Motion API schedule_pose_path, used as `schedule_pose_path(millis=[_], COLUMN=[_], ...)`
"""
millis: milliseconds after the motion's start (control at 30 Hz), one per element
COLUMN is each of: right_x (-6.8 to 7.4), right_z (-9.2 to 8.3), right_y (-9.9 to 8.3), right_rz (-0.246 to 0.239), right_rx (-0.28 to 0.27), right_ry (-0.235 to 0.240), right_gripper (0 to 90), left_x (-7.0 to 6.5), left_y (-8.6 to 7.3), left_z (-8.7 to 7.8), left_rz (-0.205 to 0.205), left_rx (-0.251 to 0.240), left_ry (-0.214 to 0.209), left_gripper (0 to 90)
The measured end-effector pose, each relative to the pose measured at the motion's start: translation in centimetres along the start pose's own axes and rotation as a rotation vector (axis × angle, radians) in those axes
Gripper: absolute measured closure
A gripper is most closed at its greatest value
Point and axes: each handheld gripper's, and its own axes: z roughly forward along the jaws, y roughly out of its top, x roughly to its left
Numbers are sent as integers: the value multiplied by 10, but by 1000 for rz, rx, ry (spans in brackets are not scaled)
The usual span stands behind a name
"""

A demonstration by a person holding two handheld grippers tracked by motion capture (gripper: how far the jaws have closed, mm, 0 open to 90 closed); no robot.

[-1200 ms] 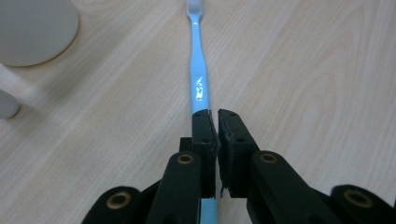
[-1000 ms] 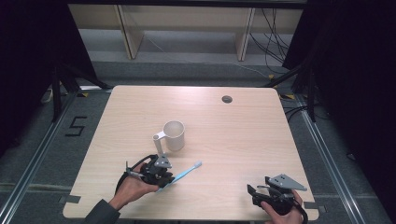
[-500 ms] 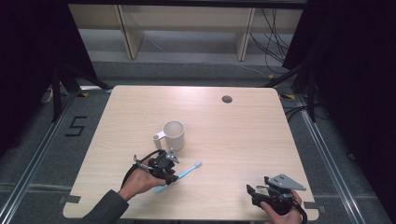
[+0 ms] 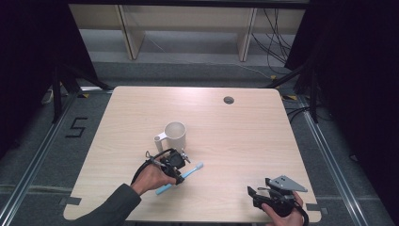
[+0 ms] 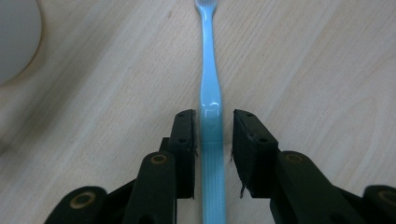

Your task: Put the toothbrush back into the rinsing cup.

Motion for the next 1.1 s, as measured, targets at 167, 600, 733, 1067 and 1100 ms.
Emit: schedule_pose_path(millis=[167,600,733,1067,1100], right_x=[2,1,0,4,4], right_z=[-1,-1,-1,-2,-2], right_y=[0,0,0,0,0], right_rz=[33,18,-3,38,37], right_rx=[1,-4,-10,10,7], right_ry=[-6,-3,-9,8,7], right_gripper=[244,246,247,249,249], left_x=[-2,-2,-1,-4,-4], left_y=[6,10,12,24,25], left_z=[3,3,3,7,7], left_rz=[9,9,14,21,23], left_rx=[41,135,162,252,261], left_ry=[7,5,13,33,35], left_gripper=[699,731,740,764,765])
